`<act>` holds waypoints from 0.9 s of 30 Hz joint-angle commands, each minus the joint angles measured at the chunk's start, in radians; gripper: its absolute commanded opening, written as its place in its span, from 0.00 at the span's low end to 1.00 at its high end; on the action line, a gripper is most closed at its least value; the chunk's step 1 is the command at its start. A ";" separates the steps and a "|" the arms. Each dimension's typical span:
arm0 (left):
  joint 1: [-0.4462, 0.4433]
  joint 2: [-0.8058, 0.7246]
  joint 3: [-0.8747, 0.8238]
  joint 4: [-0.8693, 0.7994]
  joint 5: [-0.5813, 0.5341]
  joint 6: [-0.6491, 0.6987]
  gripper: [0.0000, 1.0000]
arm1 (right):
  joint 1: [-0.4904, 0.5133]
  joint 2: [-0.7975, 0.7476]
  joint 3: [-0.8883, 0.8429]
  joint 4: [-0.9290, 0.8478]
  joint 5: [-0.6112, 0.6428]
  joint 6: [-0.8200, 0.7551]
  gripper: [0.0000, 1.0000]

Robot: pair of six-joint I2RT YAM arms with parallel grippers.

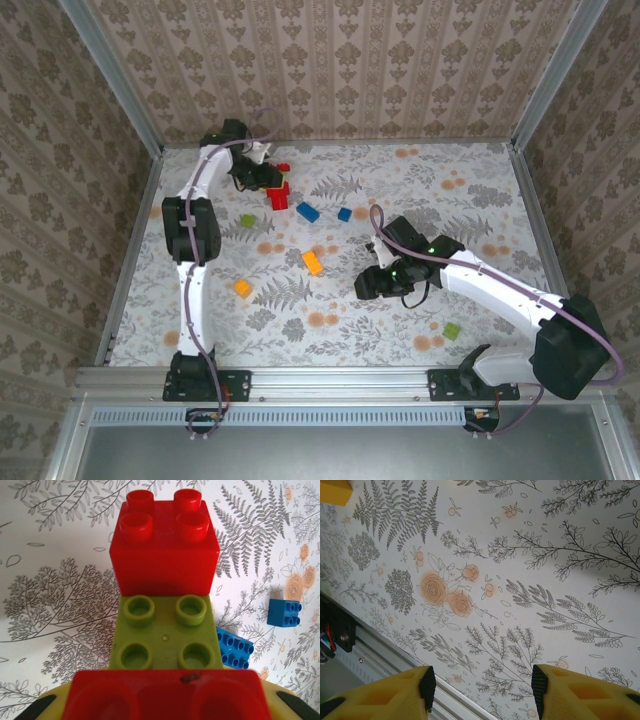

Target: Assemble a carrot with lego

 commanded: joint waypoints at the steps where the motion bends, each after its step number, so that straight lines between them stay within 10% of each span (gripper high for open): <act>1: 0.034 0.025 0.088 -0.086 0.022 0.018 0.35 | -0.005 0.009 -0.019 0.027 -0.022 -0.013 0.56; 27: 0.057 0.164 0.172 -0.065 0.084 -0.006 0.47 | -0.005 0.029 -0.046 0.064 -0.019 -0.005 0.57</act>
